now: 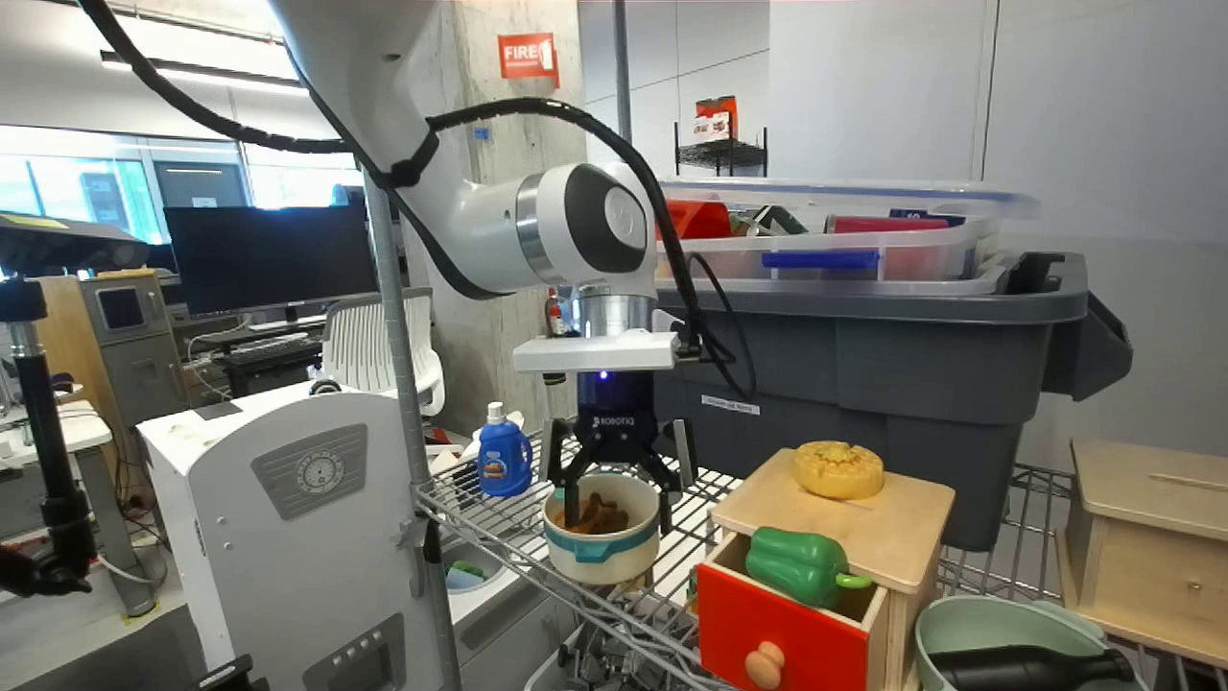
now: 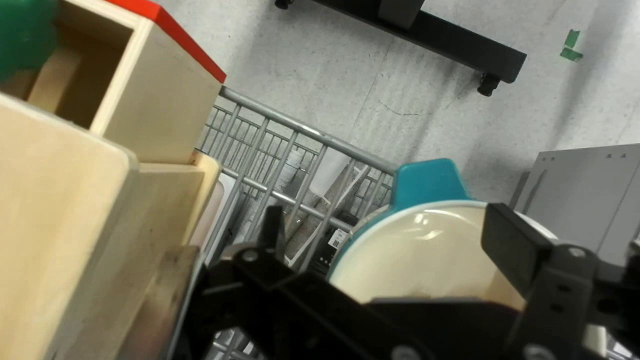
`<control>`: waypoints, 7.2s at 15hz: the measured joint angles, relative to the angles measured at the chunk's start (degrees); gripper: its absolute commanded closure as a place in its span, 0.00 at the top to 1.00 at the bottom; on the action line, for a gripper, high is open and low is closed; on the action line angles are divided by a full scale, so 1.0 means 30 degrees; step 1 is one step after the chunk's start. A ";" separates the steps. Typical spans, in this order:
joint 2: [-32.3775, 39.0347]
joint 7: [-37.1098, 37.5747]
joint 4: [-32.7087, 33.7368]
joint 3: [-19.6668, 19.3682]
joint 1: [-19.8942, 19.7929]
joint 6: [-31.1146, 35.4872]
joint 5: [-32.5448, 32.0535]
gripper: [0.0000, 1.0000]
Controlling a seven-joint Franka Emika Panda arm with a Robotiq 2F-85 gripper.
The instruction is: Pick up the green pepper plush toy and put it in the boy to the left, pick up the light green object and put it in the bowl to the right
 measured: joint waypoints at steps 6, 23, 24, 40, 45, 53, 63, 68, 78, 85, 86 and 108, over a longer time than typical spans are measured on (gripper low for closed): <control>0.0325 0.0010 0.0483 -0.0002 0.0083 0.0012 -0.0013 1.00; 0.0402 0.0451 0.0475 -0.0401 0.0037 0.0505 -0.0230 1.00; 0.0398 0.0493 0.0415 -0.0475 0.0020 0.0698 -0.0230 1.00; -0.1692 0.1678 -0.2755 -0.0811 0.0012 0.3130 -0.0385 1.00; -0.2946 0.1950 -0.4071 -0.0962 0.0012 0.3441 -0.0498 1.00; -0.4988 0.2871 -0.6165 -0.0997 0.0025 0.4444 -0.0889 1.00; -0.6941 0.3771 -0.8656 -0.1581 -0.0413 0.6283 -0.1002 1.00; -0.7403 0.3909 -0.8828 -0.1675 -0.0781 0.6633 -0.1002 1.00; -0.8183 0.4235 -1.0738 -0.1854 -0.1637 0.8348 -0.0972 1.00; -0.9379 0.4235 -1.2526 -0.2191 -0.2384 0.9424 -0.0955 1.00; -0.9591 0.4235 -1.2723 -0.2217 -0.2470 0.9490 -0.0953 1.00; -0.8807 0.4331 -1.0327 -0.2355 -0.2687 0.8113 -0.0873 1.00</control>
